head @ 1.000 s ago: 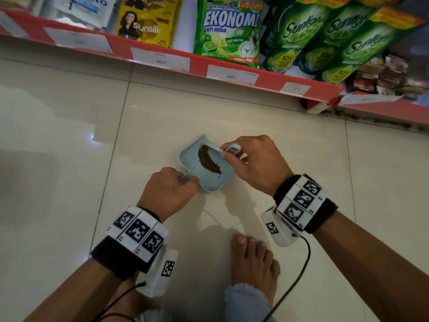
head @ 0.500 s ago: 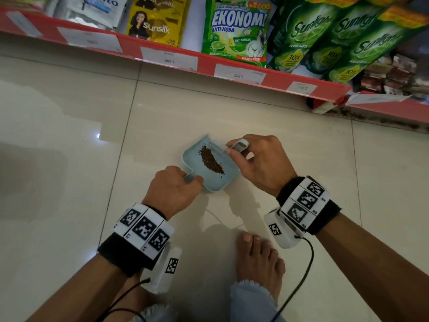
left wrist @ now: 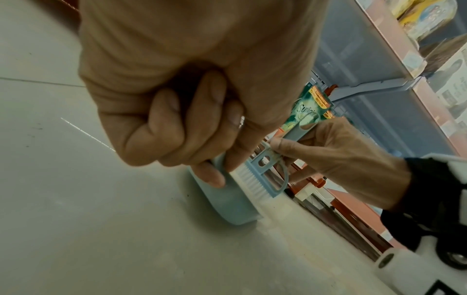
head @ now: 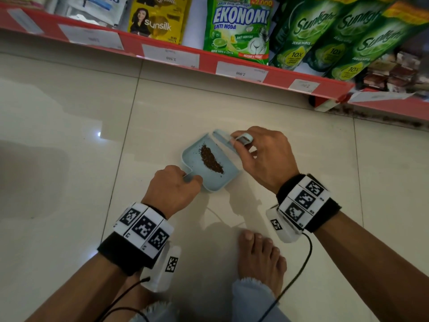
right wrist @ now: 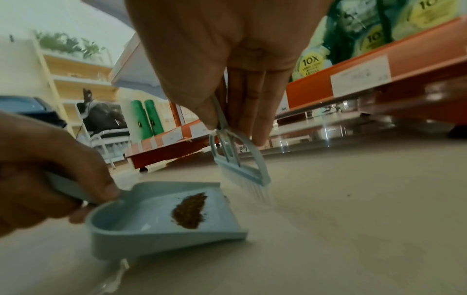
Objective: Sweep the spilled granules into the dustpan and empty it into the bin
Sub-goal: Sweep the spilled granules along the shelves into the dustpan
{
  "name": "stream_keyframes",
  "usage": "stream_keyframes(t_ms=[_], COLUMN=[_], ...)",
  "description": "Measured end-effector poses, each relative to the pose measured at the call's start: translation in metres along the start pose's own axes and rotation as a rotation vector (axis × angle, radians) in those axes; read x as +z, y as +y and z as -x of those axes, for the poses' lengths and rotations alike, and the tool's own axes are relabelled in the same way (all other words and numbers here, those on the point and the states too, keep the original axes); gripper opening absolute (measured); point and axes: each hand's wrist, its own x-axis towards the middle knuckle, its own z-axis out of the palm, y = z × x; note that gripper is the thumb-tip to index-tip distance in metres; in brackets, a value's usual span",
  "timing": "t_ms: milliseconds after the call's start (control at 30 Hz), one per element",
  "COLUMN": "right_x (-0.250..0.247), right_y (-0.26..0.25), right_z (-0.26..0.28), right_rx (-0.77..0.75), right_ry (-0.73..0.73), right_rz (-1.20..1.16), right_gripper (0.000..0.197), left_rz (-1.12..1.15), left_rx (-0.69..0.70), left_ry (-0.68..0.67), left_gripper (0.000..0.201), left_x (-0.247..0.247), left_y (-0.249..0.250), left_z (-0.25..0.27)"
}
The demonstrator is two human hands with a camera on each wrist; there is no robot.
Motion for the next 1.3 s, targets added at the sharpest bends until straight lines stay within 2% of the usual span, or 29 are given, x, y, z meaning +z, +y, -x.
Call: stream_keyframes(t_ms=[67, 133, 233, 333, 433, 500, 600, 700, 800, 867, 933, 1000, 1033, 1100, 1200, 1300], right_x=[-0.002, 0.000, 0.005, 0.003, -0.001, 0.001, 0.007, 0.008, 0.006, 0.005, 0.007, 0.010, 0.010, 0.010, 0.006, 0.006], right_y=[0.001, 0.000, -0.003, -0.005, -0.004, -0.003, -0.005, -0.009, -0.009, -0.008, -0.008, -0.010, -0.011, -0.013, -0.012, -0.012], right_z=[-0.002, -0.001, 0.001, -0.001, -0.006, -0.007, -0.003, -0.001, -0.002, -0.002, 0.001, 0.005, 0.006, 0.007, 0.004, 0.003], right_rx=[-0.009, -0.014, -0.017, -0.019, -0.022, -0.007, 0.004, 0.025, 0.024, 0.009, -0.015, -0.030, -0.022, -0.005, -0.004, -0.008], right_ry=[0.011, -0.055, -0.160, -0.055, 0.021, -0.034, -0.152, -0.037, 0.070, 0.059, -0.032, -0.125, -0.127, -0.037, 0.049, -0.097], right_rz=[0.110, 0.172, 0.030, -0.056, 0.078, 0.186, 0.071, -0.090, -0.016, 0.109, 0.181, 0.105, 0.034, -0.043, 0.093, 0.228], right_gripper=[0.022, 0.023, 0.026, 0.026, 0.022, 0.024, 0.029, 0.026, 0.021, 0.020, 0.021, 0.024, 0.025, 0.024, 0.022, 0.029], left_rz=[0.011, 0.013, 0.008, 0.006, 0.011, 0.017, 0.007, -0.009, -0.007, -0.002, -0.004, -0.005, -0.005, -0.009, -0.014, -0.004], left_rx=[-0.001, -0.002, -0.011, -0.018, -0.016, -0.010, -0.008, -0.015, -0.013, -0.011, -0.007, -0.005, -0.005, -0.006, -0.011, -0.004], left_ry=[-0.003, -0.004, -0.004, -0.003, 0.003, 0.005, 0.009, 0.004, 0.004, 0.004, 0.002, 0.001, 0.002, -0.001, -0.001, -0.003], left_gripper=[0.042, 0.042, 0.042, 0.042, 0.042, 0.043, 0.044, 0.045, 0.044, 0.044, 0.044, 0.044, 0.044, 0.045, 0.045, 0.046], left_x=[0.000, -0.001, -0.003, -0.003, -0.004, -0.005, -0.006, -0.006, -0.007, -0.007, -0.008, -0.009, -0.009, -0.010, -0.010, -0.010], left_y=[-0.001, -0.002, -0.002, -0.004, -0.007, -0.008, -0.008, -0.009, -0.010, -0.010, -0.010, -0.010, -0.010, -0.011, -0.012, -0.015], left_z=[0.000, 0.000, 0.000, 0.001, 0.003, 0.003, 0.003, 0.004, 0.004, 0.005, 0.006, 0.006, 0.006, 0.006, 0.007, 0.007])
